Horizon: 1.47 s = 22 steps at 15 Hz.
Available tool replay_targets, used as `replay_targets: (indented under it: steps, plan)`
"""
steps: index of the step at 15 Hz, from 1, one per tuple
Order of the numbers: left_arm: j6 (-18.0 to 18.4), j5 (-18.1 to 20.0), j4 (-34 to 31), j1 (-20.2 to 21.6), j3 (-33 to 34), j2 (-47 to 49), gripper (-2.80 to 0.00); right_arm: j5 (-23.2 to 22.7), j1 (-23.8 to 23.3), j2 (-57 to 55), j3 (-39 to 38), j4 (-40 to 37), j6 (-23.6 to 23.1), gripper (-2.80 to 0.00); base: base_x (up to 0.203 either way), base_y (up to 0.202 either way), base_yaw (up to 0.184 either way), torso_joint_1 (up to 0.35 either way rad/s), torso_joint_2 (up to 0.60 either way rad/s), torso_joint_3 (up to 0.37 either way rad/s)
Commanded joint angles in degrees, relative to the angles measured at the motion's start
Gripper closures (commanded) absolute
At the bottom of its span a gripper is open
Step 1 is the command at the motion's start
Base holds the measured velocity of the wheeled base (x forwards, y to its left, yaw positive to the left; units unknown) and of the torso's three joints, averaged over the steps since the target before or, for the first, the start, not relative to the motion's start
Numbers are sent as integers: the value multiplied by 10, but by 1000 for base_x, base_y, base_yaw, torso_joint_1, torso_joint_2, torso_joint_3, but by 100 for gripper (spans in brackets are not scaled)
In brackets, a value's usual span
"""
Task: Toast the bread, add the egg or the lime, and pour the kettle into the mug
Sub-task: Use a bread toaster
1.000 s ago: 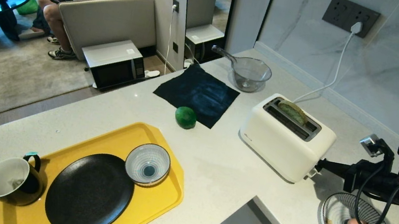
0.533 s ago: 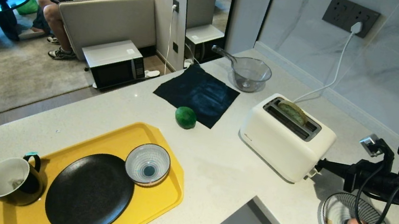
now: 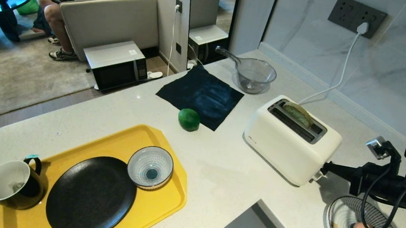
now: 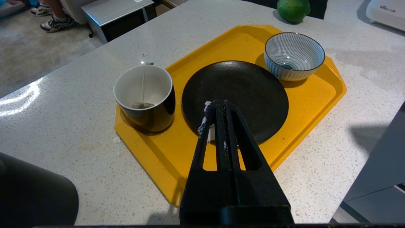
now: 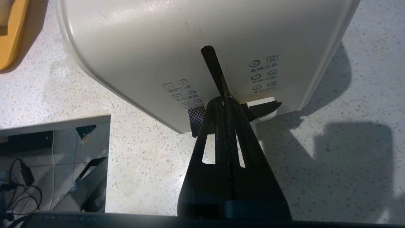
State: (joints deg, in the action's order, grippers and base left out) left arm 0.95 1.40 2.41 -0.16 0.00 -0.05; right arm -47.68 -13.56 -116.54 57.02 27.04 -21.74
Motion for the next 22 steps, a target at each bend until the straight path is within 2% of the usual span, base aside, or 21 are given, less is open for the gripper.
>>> replay_targets:
  steps: [1,22]
  plan:
    - [0,0,0,0,10,0,0,-4,-1,-2,2,1,-1,0,0,0,0,0,0,0]
    - [0,0,0,0,10,0,0,-6,-1,5,16,-8,1,0,0,0,0,0,0,0]
